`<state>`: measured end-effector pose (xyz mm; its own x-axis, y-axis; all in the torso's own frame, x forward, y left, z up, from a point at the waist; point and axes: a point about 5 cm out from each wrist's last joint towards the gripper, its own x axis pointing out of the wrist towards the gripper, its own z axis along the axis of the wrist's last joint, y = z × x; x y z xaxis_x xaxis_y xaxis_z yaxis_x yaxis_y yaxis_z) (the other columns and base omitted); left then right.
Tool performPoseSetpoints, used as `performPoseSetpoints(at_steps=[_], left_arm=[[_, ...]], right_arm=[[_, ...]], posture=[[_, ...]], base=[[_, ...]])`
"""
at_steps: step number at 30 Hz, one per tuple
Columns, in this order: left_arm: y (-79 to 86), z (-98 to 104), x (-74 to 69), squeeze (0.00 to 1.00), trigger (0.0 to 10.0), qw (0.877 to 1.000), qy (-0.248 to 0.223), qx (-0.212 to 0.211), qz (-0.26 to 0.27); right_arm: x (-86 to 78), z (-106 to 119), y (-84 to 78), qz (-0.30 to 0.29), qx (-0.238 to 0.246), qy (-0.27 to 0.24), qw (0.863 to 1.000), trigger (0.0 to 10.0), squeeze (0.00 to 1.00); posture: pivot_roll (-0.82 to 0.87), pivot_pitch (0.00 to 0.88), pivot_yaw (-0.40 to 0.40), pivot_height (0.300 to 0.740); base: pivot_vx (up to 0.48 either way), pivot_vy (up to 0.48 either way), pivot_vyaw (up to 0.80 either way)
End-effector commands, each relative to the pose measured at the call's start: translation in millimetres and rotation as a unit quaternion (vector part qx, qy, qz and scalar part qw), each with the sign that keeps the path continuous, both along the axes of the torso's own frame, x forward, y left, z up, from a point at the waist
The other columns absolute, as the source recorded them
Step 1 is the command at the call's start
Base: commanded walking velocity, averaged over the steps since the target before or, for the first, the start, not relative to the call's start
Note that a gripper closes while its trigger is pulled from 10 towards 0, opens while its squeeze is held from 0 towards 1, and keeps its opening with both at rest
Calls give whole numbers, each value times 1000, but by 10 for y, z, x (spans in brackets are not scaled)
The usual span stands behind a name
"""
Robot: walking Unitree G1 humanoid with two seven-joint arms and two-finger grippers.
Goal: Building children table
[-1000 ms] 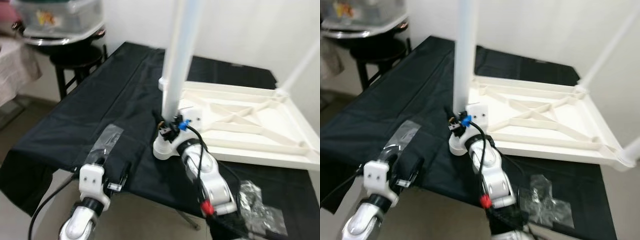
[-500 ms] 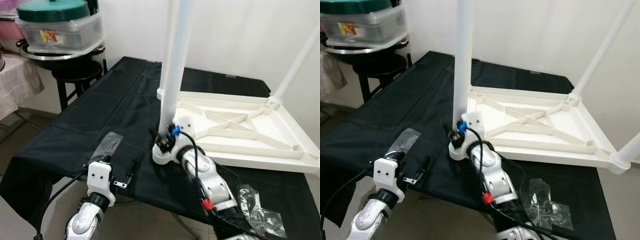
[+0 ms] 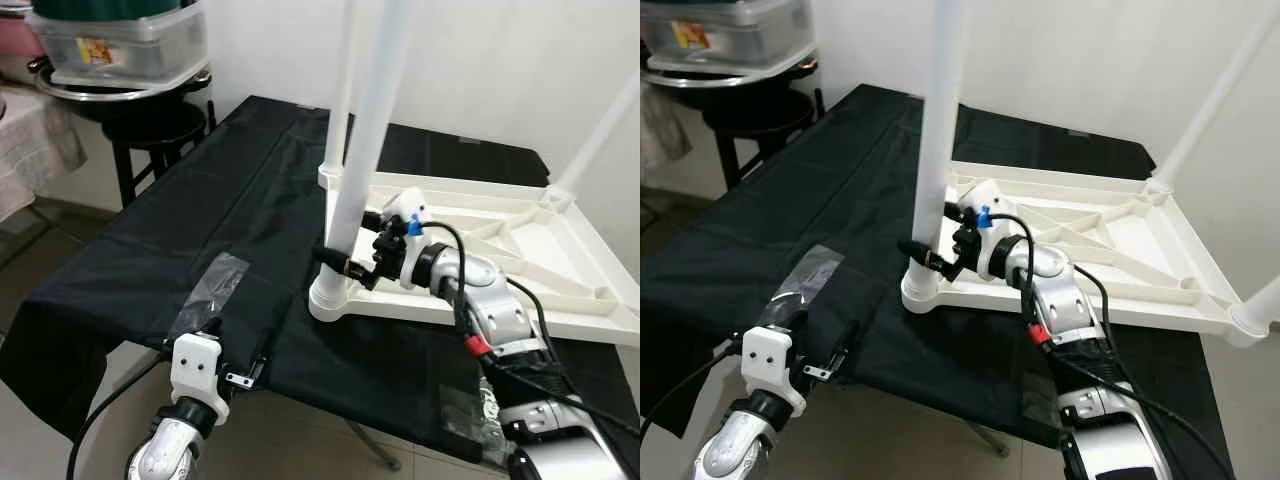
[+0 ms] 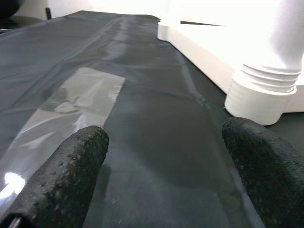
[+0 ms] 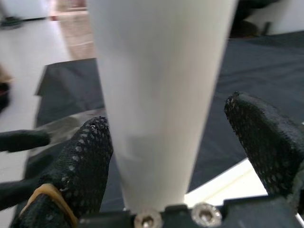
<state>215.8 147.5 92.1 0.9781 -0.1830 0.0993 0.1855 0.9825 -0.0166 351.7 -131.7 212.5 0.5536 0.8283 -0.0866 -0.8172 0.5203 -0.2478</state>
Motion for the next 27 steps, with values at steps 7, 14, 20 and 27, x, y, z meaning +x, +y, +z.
performPoseSetpoints(at_steps=[7,14,20,27], left_arm=[[-44,12,-69,0,10000,1000,5,-2,-3],[-40,42,-158,0,10000,1000,8,-2,1],[-22,46,-168,0,10000,1000,10,-2,0],[-2,38,-149,0,10000,1000,13,1,2]], right_arm=[[105,197,-100,40,1,-5,999,10000,0],[143,434,-164,114,27,14,993,0,0],[140,432,-196,128,25,18,991,0,0],[103,239,-147,41,52,4,998,0,0]], posture=[[75,146,-107,740],[89,172,-105,740],[85,170,-91,740],[79,157,-107,740]], base=[[0,0,0],[0,0,0],[0,0,0],[0,0,0]])
